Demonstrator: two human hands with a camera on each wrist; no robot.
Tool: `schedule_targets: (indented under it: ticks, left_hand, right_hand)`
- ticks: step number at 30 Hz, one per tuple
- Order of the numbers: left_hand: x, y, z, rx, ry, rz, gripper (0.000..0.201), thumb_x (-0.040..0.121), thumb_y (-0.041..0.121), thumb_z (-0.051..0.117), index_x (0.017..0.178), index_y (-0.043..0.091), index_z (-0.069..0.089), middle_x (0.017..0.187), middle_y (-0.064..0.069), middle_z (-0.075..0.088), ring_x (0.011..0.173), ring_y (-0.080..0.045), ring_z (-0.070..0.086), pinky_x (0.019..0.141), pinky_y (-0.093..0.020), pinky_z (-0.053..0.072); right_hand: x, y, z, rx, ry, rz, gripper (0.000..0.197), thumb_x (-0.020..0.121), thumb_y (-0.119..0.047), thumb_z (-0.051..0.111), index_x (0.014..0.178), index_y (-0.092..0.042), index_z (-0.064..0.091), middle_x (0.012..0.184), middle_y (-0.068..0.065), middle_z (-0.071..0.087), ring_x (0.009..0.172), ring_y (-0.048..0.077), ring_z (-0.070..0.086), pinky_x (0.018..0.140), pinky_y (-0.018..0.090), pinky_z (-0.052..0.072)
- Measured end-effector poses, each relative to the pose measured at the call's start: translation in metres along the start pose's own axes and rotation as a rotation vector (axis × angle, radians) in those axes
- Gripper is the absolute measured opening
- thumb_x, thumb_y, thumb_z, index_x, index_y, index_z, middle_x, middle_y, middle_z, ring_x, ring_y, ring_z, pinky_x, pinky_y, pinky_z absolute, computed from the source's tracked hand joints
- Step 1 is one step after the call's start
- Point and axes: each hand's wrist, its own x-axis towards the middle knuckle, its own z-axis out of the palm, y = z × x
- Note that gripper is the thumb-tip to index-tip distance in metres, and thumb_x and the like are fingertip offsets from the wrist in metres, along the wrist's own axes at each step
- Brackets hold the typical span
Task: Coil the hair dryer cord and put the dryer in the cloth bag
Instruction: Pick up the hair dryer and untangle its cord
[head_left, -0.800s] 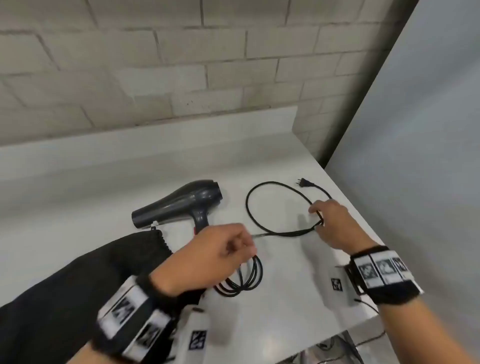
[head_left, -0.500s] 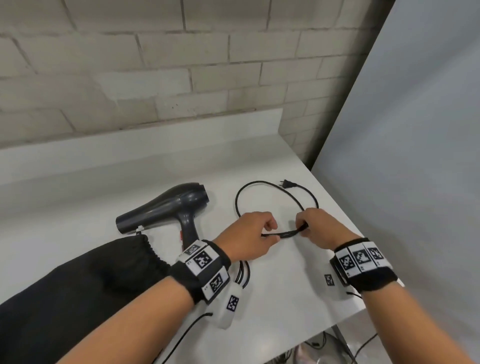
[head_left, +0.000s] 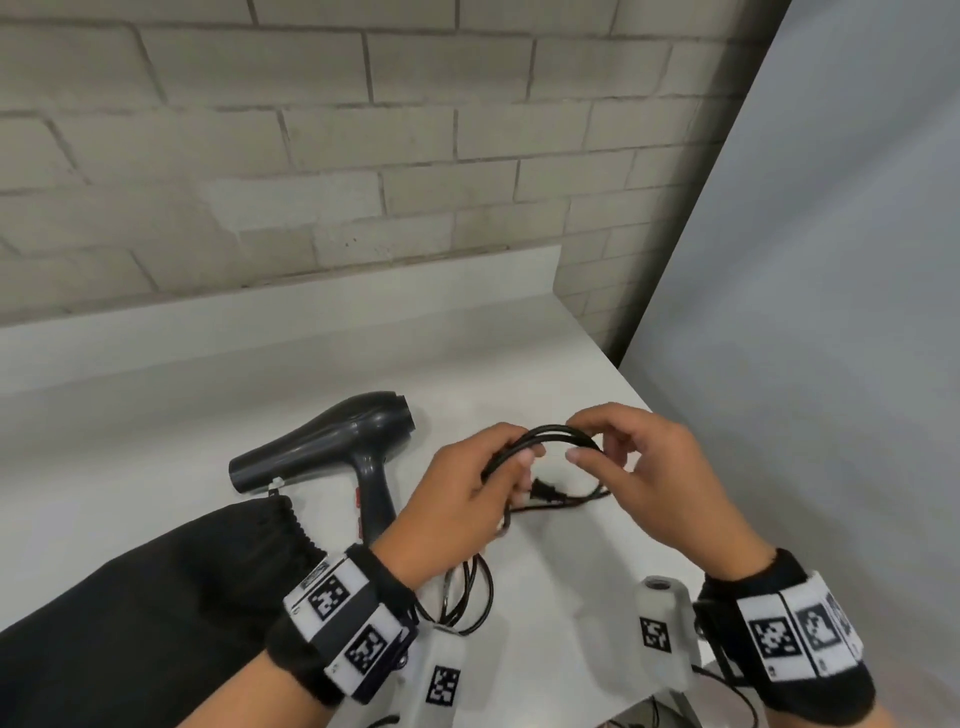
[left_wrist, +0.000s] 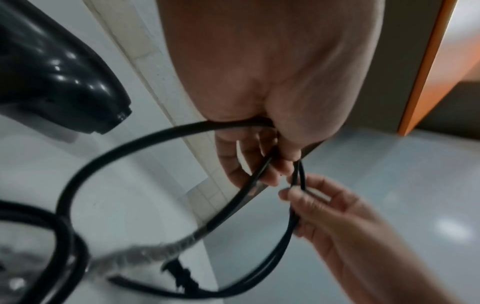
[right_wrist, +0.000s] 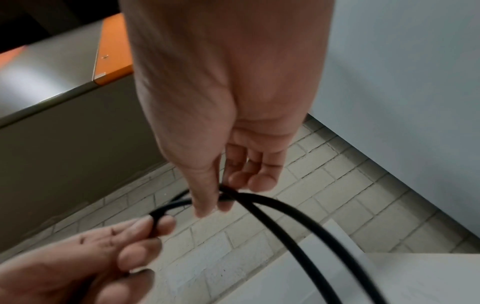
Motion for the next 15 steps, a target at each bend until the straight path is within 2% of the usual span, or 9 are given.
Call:
schedule_targets:
  ticks: [2, 5, 7, 9, 12, 15]
  left_hand:
    - [-0.01, 0.01, -0.014, -0.068, 0.065, 0.006, 0.018, 0.103, 0.017, 0.048, 0.105, 0.02, 0.066, 0.072, 0.004, 0.062, 0.064, -0.015, 0.063, 0.069, -0.03, 0.055]
    - [-0.023, 0.019, -0.036, -0.195, 0.16, -0.021, 0.022, 0.101, 0.023, 0.047, 0.102, 0.023, 0.069, 0.069, 0.002, 0.06, 0.06, -0.02, 0.06, 0.069, -0.037, 0.056]
    - [-0.03, 0.02, -0.049, -0.264, 0.208, -0.05, 0.022, 0.099, 0.025, 0.048, 0.1, 0.022, 0.07, 0.067, 0.0, 0.057, 0.057, -0.019, 0.057, 0.066, -0.04, 0.054]
    - [-0.036, 0.021, -0.056, -0.309, 0.243, -0.073, 0.023, 0.098, 0.024, 0.049, 0.1, 0.019, 0.071, 0.068, -0.002, 0.054, 0.055, -0.017, 0.052, 0.063, -0.04, 0.052]
    - [-0.044, 0.024, -0.062, -0.372, 0.282, -0.111, 0.025, 0.096, 0.027, 0.05, 0.101, 0.016, 0.071, 0.068, -0.004, 0.051, 0.054, -0.018, 0.046, 0.059, -0.036, 0.05]
    - [-0.048, 0.027, -0.065, -0.41, 0.32, -0.147, 0.03, 0.094, 0.031, 0.049, 0.106, 0.011, 0.068, 0.067, -0.005, 0.048, 0.051, -0.016, 0.041, 0.054, -0.032, 0.048]
  right_hand:
    - [-0.008, -0.001, 0.004, 0.02, 0.033, 0.03, 0.022, 0.08, -0.022, 0.077, 0.096, -0.033, 0.065, 0.081, -0.026, 0.061, 0.076, 0.005, 0.054, 0.067, 0.012, 0.043]
    - [-0.021, 0.0, 0.015, 0.121, -0.003, 0.121, 0.016, 0.084, -0.018, 0.074, 0.087, -0.032, 0.067, 0.083, -0.017, 0.069, 0.081, 0.002, 0.062, 0.073, 0.008, 0.044]
    - [-0.028, -0.002, 0.019, 0.249, -0.036, 0.163, 0.013, 0.085, -0.016, 0.073, 0.085, -0.029, 0.071, 0.083, -0.013, 0.072, 0.08, 0.006, 0.067, 0.075, 0.01, 0.048]
    - [-0.032, -0.006, 0.021, 0.388, -0.053, 0.184, 0.009, 0.083, -0.016, 0.073, 0.085, -0.024, 0.073, 0.084, -0.005, 0.074, 0.08, 0.011, 0.07, 0.077, 0.017, 0.053]
    - [-0.032, -0.012, 0.022, 0.521, -0.011, 0.197, 0.008, 0.078, -0.023, 0.072, 0.085, -0.024, 0.074, 0.082, 0.004, 0.074, 0.073, 0.018, 0.068, 0.073, 0.026, 0.056]
    - [-0.029, -0.019, 0.022, 0.609, 0.027, 0.185, 0.01, 0.083, -0.013, 0.067, 0.087, -0.02, 0.073, 0.08, 0.007, 0.075, 0.067, 0.016, 0.065, 0.067, 0.025, 0.054]
